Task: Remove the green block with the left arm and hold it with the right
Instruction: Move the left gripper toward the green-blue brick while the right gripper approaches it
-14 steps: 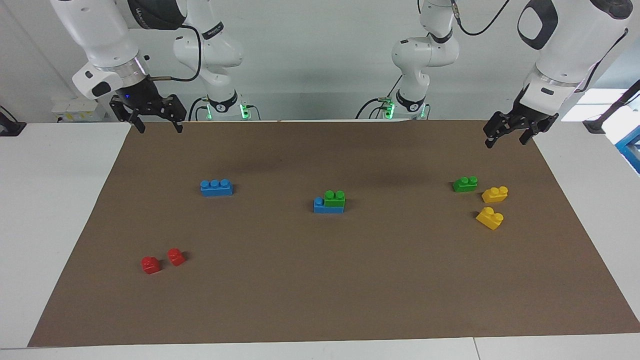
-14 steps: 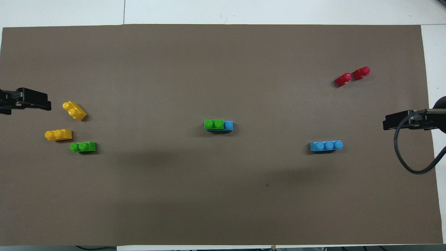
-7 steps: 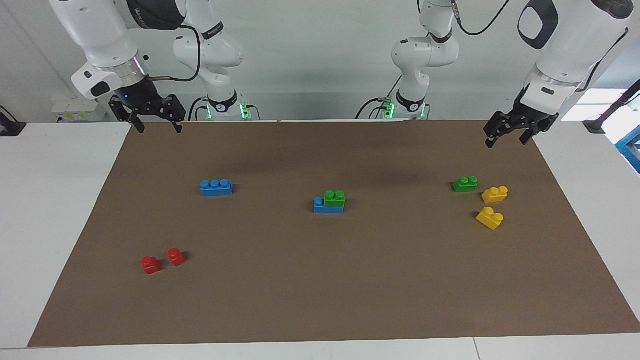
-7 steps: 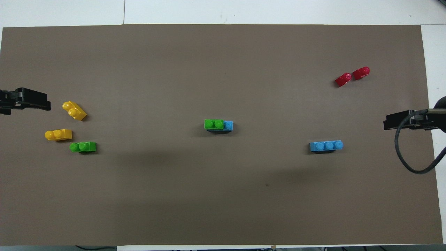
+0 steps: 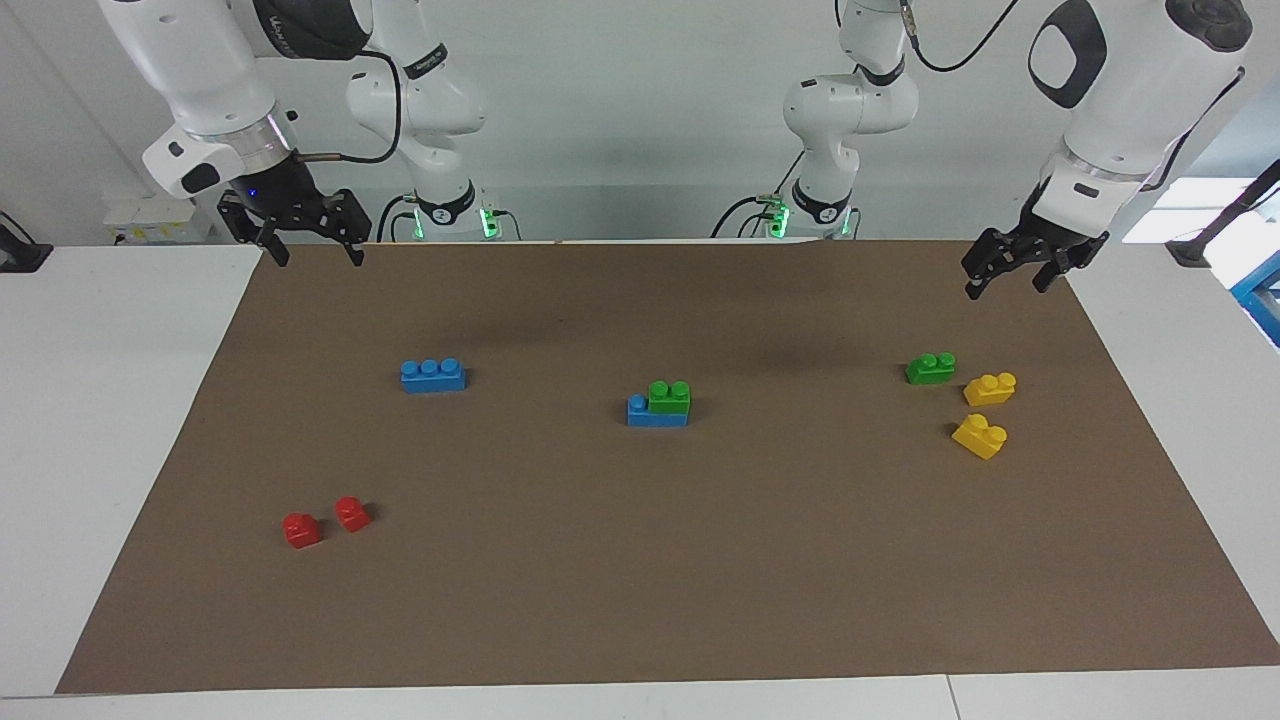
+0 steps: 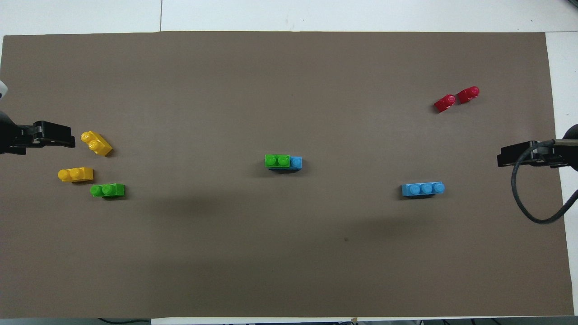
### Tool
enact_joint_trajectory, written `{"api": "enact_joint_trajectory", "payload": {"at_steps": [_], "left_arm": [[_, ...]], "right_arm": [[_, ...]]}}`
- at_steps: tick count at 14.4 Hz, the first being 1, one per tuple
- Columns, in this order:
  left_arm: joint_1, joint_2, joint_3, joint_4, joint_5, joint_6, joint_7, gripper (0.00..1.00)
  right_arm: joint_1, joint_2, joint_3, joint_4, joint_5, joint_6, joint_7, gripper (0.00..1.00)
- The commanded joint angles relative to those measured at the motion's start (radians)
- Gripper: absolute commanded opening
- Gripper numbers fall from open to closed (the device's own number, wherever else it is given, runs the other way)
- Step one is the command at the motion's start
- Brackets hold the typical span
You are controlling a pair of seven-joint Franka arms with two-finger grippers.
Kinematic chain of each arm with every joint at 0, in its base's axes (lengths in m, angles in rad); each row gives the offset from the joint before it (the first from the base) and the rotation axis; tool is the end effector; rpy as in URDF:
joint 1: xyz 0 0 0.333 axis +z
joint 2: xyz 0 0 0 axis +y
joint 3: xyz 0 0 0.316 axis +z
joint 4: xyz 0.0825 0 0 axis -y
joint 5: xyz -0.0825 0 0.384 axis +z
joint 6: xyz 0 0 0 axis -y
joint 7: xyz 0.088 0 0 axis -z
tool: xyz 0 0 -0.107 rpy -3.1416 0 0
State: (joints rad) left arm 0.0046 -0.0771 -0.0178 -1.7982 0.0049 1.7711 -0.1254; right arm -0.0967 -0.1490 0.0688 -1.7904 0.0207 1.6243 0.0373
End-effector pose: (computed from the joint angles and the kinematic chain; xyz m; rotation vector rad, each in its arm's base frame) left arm 0.5431 -0.0070 0.5760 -3.1330 -0.1746 -0.0789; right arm 0.5097 -0.0097 0.6043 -3.1293 0.1054 0.0274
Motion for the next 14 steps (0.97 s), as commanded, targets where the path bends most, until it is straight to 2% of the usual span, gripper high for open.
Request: {"api": "enact_joint_trajectory", "payload": {"at_steps": [1,5,7,14], "left_arm": [[-0.032,-0.067,0.002,-0.134,-0.011,0.12,-0.225,1.0],[-0.066,-0.072,0.002,-0.217,-0.011,0.227,-0.569,1.0],[-0.067,-0.072,0.002,-0.251,-0.011,0.264,-0.679,1.0],[-0.08,-0.056,0.002,-0.277,-0.013,0.318,-0.829,1.0]], "right_arm": [[-0.005,-0.009,0.002,-0.017,0.021,0.04,0.077,1.0],[0.026,0.017,0.003,-0.02,0.021,0.083,0.338,1.0],[0.052,0.044,0.003,-0.02,0.039,0.088,0.496,0.99],[0.072,0.181,0.003,-0.043,0.361,0.124,1.031,0.99]]}}
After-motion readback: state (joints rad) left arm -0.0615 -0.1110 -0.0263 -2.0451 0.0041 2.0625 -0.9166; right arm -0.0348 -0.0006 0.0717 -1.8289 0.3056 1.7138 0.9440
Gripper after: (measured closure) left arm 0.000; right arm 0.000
